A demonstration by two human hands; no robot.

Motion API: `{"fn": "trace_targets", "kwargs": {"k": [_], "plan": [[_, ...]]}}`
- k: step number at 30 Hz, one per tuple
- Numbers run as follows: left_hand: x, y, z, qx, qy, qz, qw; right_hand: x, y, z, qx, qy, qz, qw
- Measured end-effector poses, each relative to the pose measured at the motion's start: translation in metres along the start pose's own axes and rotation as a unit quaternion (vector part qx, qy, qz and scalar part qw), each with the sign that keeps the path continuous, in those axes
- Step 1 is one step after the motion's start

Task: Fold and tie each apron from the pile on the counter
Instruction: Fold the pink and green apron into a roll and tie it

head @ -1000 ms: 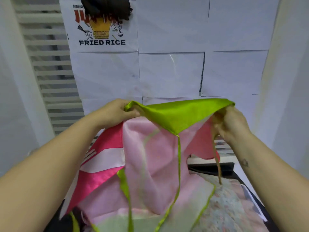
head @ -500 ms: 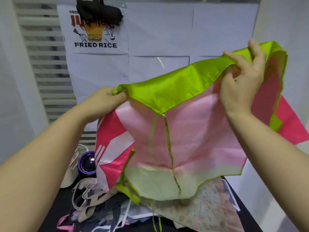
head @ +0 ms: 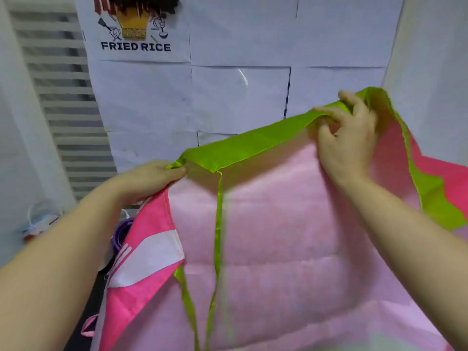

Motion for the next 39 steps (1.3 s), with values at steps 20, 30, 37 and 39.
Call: {"fn": "trace_targets", "kwargs": {"k": [20, 30, 37, 39], "plan": [[0.123, 0.249, 0.092, -0.081, 0.009, 0.231, 0.970, 0.225, -0.152, -0.189, 0.133, 0.423, -0.169, 0.880], [0.149, 0.288, 0.106, -0.030, -0.025, 0.313, 0.949, 0.284, -0.166, -0.250, 0.207, 0.531, -0.064, 0.819], [0.170, 0.270, 0.088, 0.126, -0.083, 0.390, 0.908, 0.284, -0.133, -0.294, 0.132, 0.612, -0.014, 0.779], [0.169, 0.262, 0.087, 0.146, -0.127, 0.400, 0.896, 0.296, -0.135, -0.287, 0.114, 0.605, -0.025, 0.787]]}}
Point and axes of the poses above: each hand's wrist, its own z-axis towards the middle knuckle, its own x-axis out of the palm, y = z × x, the point moved 3 cm from there along z, towards the middle knuckle, and after that the axes turned 3 degrees about z, right-handed, at the moved point
